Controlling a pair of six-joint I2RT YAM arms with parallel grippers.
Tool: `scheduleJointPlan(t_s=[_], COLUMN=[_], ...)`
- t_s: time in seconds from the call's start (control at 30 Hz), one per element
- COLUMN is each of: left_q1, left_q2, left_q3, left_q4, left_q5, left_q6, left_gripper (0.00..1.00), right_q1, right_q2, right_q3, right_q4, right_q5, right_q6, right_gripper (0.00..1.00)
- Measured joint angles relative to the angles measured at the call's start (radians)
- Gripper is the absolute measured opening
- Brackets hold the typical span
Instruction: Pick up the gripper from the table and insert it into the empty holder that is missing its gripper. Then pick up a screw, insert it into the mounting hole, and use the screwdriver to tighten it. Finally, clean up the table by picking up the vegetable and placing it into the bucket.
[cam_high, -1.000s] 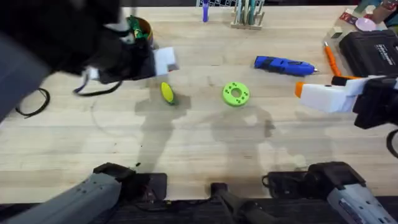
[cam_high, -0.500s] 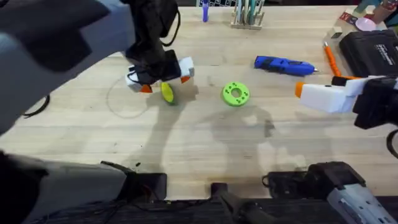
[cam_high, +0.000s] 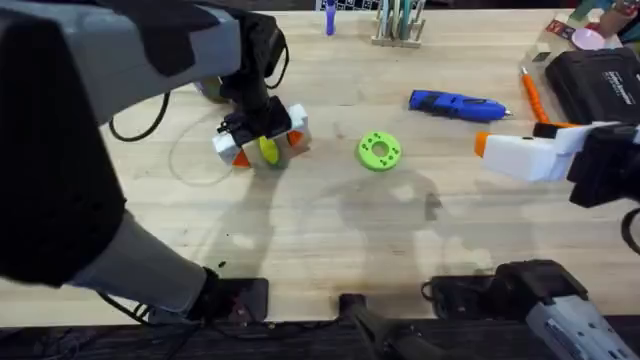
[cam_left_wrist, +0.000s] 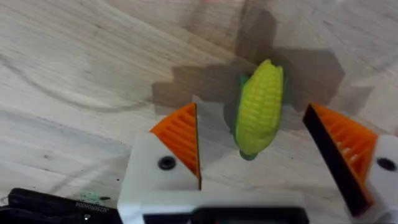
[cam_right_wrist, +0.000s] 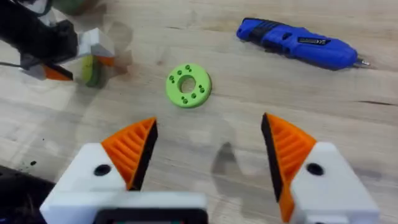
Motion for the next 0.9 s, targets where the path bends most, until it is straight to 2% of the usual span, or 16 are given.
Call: scheduleJointPlan(t_s=[0.2, 0.27, 0.33, 0.4, 0.5, 0.53, 0.9], left_q1=[0.000, 0.000, 0.000, 0.000, 0.000, 0.000, 0.000], left_q2=[0.023, 0.023, 0.023, 0.023, 0.022, 0.022, 0.020], left_q3=[0.000, 0.000, 0.000, 0.000, 0.002, 0.003, 0.012], left_q4=[0.002, 0.005, 0.005, 0.005, 0.005, 0.005, 0.001], left_q5=[0.010, 0.014, 0.015, 0.016, 0.013, 0.012, 0.010], left_q6=[0.000, 0.000, -0.001, -0.001, 0.000, 0.000, 0.008], left_gripper=[0.974, 0.920, 0.803, 0.587, 0.121, 0.037, 0.028], right_q1=[0.000, 0.000, 0.000, 0.000, 0.000, 0.000, 0.000], right_q2=[0.000, 0.000, 0.000, 0.000, 0.000, 0.000, 0.000], right_q3=[0.000, 0.000, 0.000, 0.000, 0.000, 0.000, 0.000], right_q4=[0.000, 0.000, 0.000, 0.000, 0.000, 0.000, 0.000], right_q5=[0.000, 0.000, 0.000, 0.000, 0.000, 0.000, 0.000], right_q6=[0.000, 0.000, 0.000, 0.000, 0.000, 0.000, 0.000], right_gripper=[0.977, 0.978, 0.978, 0.977, 0.978, 0.978, 0.977])
